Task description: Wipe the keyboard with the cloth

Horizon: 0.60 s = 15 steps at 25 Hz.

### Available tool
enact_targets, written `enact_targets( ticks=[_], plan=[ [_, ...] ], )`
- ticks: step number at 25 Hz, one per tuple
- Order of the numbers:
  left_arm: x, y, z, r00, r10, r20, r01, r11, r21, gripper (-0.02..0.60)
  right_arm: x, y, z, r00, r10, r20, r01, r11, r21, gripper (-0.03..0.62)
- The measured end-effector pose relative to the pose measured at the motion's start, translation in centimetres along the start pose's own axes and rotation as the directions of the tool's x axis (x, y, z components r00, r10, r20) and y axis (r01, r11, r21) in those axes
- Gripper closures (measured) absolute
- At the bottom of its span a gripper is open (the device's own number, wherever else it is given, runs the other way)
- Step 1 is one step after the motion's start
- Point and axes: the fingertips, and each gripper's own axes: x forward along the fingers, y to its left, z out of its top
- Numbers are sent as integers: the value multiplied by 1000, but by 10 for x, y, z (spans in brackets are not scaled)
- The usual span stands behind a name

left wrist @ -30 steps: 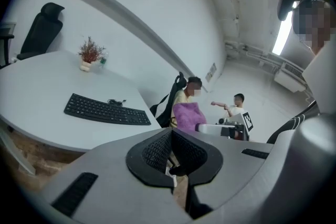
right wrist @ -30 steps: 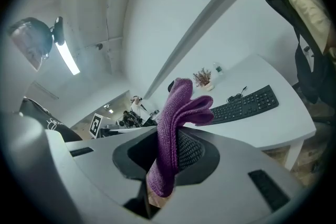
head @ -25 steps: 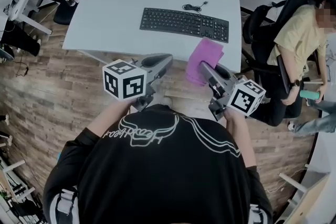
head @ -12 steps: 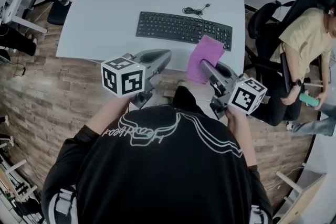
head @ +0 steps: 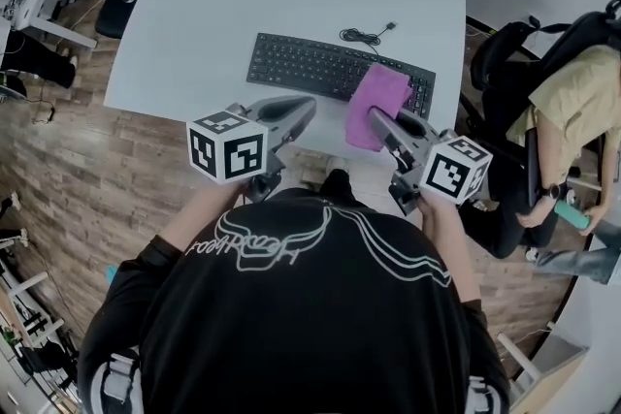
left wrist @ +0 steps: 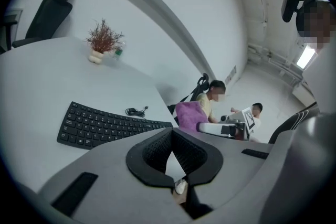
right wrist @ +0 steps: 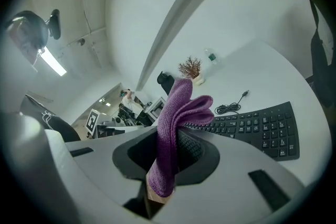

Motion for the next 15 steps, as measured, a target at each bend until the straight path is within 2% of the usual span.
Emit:
enact_targets(
  ticks=[8,15],
  plan=[
    [10,39,10,997,70,14,-69,996,-64,577,45,-45,15,998,18,-57,-15,999,39,540],
    [10,67,14,994,110,5,-109,988,-111,577,79,-57,21,994,44,-97,-38,997,65,539]
  ],
)
